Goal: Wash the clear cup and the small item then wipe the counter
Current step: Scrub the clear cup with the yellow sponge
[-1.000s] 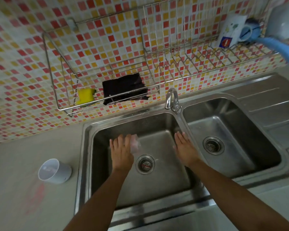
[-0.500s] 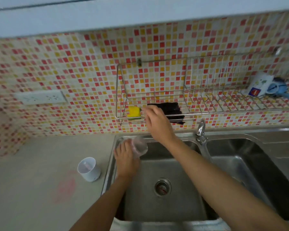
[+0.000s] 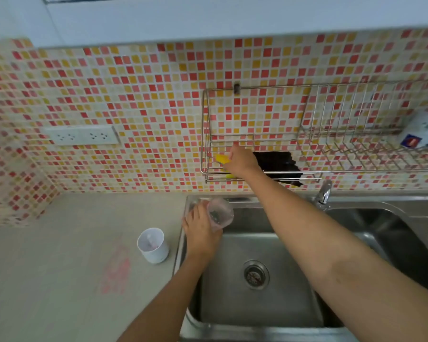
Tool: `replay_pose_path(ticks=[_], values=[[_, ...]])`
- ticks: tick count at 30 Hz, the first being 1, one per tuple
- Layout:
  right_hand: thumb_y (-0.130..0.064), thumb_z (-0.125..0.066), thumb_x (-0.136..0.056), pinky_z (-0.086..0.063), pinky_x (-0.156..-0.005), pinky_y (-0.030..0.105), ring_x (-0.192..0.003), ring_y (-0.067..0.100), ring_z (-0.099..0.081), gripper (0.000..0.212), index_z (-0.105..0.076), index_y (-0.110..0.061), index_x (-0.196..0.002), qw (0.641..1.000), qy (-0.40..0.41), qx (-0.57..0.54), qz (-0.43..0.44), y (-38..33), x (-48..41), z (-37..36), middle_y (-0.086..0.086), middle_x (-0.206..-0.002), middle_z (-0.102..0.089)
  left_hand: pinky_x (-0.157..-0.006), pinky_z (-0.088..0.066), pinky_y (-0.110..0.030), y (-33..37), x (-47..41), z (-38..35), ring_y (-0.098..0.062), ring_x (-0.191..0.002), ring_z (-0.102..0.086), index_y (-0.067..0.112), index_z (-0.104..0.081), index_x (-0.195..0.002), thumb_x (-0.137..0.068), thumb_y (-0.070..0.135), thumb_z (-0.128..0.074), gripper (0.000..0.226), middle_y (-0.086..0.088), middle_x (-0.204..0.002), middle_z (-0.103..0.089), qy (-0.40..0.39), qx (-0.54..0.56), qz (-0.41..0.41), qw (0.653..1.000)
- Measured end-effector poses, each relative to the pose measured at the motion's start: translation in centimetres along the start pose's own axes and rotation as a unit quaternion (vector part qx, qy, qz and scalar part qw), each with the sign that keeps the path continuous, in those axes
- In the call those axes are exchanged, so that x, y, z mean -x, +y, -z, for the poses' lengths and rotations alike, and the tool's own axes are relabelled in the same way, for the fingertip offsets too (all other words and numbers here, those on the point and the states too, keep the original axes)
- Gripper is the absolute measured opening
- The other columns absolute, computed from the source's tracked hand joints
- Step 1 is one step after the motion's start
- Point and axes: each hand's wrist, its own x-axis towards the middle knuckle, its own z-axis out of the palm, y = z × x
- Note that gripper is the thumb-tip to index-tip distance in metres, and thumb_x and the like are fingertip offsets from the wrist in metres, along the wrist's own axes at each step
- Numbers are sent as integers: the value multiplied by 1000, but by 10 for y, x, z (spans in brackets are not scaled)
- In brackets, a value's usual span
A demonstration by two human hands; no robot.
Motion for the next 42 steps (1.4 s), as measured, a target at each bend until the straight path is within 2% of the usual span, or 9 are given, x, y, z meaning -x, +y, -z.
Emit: replay_pose_path(ticks=[7,10,14,21,24,26,33,38,42], values=[[-23,-58,-90,-41,-68,26,-82,20,-53,49,-40,-31,-135,983,130,-120,54,2,14,4,6,-109,-51,-104,-38,-47,-3,-5,12,-26,-121,-47,20,-41,-128,-68,22,-71,68,-3,-127,-53,-9,41,-24,999],[-15,-51,-93,-44,-67,19,-82,16,-56,43,-47,-30,-133,955,174,-230,66,1,27,9,8,-121,-52,-101,-43,-43,-7,-7,15,-24,-116,-50,19,-43,-126,-68,20,-75,66,-3,-124,-55,-9,48,-53,997],[-13,-49,-92,-46,-72,15,-86,10,-54,35,-55,-22,-125,940,239,-230,84,2,70,6,5,-117,-48,-93,-49,-41,-13,-11,26,-27,-111,-54,13,-46,-127,-64,11,-81,71,-8,-123,-57,-1,89,-107,990],[-17,-55,-91,-39,-69,7,-90,10,-49,35,-56,-17,-126,991,78,-86,61,23,131,-36,2,-118,-44,-97,-46,-37,-29,-23,36,-22,-119,-47,19,-43,-131,-62,21,-85,81,-2,-131,-52,-57,77,-140,985],[-21,-65,-86,-38,-81,9,-98,13,-51,35,-59,-19,-121,996,30,-64,56,32,143,-57,0,-116,-44,-91,-49,-39,-31,-21,36,-25,-120,-42,21,-42,-132,-71,23,-77,70,-1,-132,-49,-64,55,-158,984],[-24,-66,-86,-37,-89,21,-103,13,-48,33,-60,-21,-119,997,18,-29,75,36,147,-63,-3,-115,-46,-92,-48,-38,-33,-21,37,-25,-122,-41,21,-42,-133,-73,21,-75,69,-1,-134,-48,-73,36,-173,981],[-17,-65,-88,-39,-88,24,-99,19,-54,24,-71,-19,-111,986,26,52,157,38,152,-79,0,-105,-63,-93,-48,-37,-42,-29,45,-22,-123,-44,23,-41,-133,-72,17,-76,70,0,-133,-48,-71,15,-174,982],[-15,-68,-86,-47,-88,31,-95,21,-57,21,-73,-20,-106,988,70,41,133,38,151,-75,-1,-99,-65,-88,-52,-38,-36,-31,45,-19,-117,-44,25,-44,-128,-77,22,-71,59,3,-129,-50,-51,-13,-220,974],[-14,-68,-86,-39,-83,20,-92,16,-56,21,-74,-19,-106,989,51,11,141,29,160,-79,1,-98,-66,-86,-51,-35,-34,-35,39,-18,-115,-47,27,-42,-126,-75,25,-74,61,3,-129,-50,-46,-23,-229,972]])
